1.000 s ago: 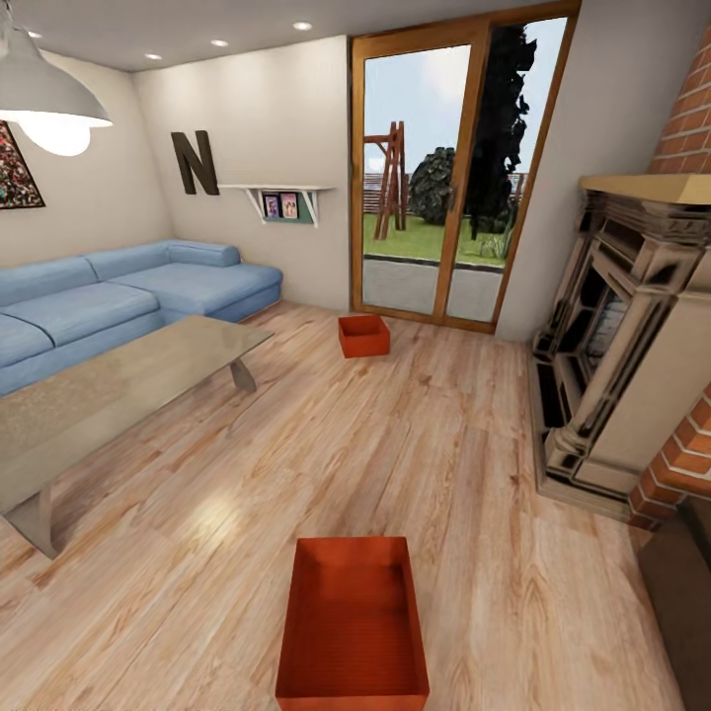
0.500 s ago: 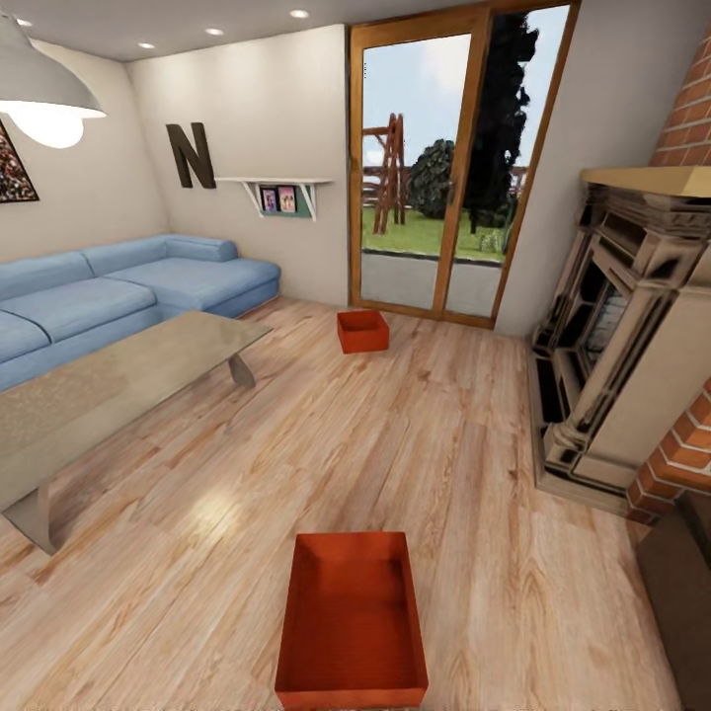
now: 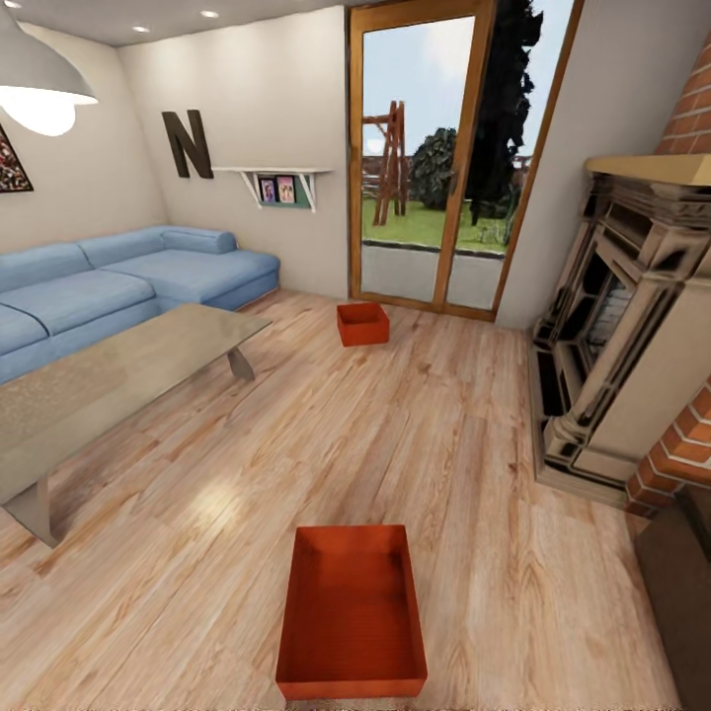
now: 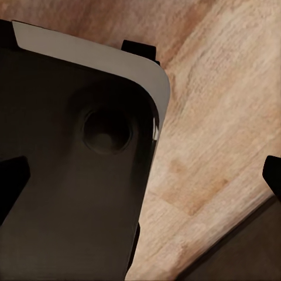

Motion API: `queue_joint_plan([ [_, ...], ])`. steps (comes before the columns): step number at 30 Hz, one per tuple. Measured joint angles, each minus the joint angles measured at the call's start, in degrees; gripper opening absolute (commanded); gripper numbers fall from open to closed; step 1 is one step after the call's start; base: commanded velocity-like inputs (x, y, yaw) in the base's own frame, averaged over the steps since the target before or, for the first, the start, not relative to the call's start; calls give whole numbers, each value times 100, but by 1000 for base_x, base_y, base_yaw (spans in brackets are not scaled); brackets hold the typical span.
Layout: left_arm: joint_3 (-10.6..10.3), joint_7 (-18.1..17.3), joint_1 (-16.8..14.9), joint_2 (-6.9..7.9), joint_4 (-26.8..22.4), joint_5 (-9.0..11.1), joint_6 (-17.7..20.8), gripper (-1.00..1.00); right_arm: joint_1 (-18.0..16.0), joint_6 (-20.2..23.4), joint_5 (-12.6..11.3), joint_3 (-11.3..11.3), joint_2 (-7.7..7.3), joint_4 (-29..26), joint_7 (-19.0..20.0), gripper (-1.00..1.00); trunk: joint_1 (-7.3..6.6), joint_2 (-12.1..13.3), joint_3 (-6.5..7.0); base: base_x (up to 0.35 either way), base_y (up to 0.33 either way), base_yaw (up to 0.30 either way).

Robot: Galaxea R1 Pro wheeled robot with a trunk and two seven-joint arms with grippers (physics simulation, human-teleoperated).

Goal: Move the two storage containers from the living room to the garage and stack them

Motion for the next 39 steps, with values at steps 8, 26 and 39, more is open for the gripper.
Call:
queue_joint_plan([
  [8,0,0,0,-1,0,0,2,100,1,-7,0,0,0,0,0,100,0,0,-74,0,0,0],
  [26,-15,-8,0,-1,8,1,2,100,0,-16,2,0,24,1,-3,100,0,0,-240,0,0,0],
  [39,-8,-3,0,-1,12,6,-3,100,6,-38,-17,16,-22,155,-9,100,0,0,-360,0,0,-1],
])
